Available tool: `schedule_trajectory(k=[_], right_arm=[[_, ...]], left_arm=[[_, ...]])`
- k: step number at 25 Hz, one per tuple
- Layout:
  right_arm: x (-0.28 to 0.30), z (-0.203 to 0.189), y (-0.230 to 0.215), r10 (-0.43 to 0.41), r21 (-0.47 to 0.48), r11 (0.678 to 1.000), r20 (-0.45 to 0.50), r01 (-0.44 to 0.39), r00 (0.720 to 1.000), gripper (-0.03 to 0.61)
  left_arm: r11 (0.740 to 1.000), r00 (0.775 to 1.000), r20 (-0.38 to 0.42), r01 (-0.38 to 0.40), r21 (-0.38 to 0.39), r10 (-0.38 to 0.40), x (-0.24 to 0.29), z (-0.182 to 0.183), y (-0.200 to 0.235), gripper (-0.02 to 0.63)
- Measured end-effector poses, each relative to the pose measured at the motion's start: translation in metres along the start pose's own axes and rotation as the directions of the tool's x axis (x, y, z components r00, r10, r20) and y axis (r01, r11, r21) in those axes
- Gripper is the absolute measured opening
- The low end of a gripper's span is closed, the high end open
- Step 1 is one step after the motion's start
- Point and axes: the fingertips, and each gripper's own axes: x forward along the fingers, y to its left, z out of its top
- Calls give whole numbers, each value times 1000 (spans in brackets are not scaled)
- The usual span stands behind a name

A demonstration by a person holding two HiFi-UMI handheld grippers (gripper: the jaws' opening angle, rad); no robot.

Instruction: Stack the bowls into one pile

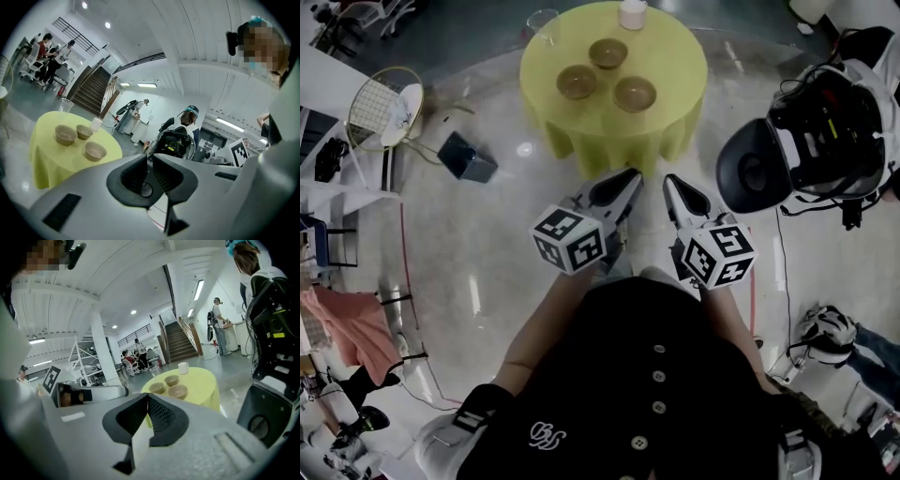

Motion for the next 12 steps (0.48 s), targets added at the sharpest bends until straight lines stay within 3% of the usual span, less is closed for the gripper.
schedule_trajectory(k=[12], right_arm=[[112, 57, -36, -53, 4, 999, 16, 53, 998, 5]], left_arm=[[999, 999, -28, 46, 16, -45, 56, 76, 94, 34]])
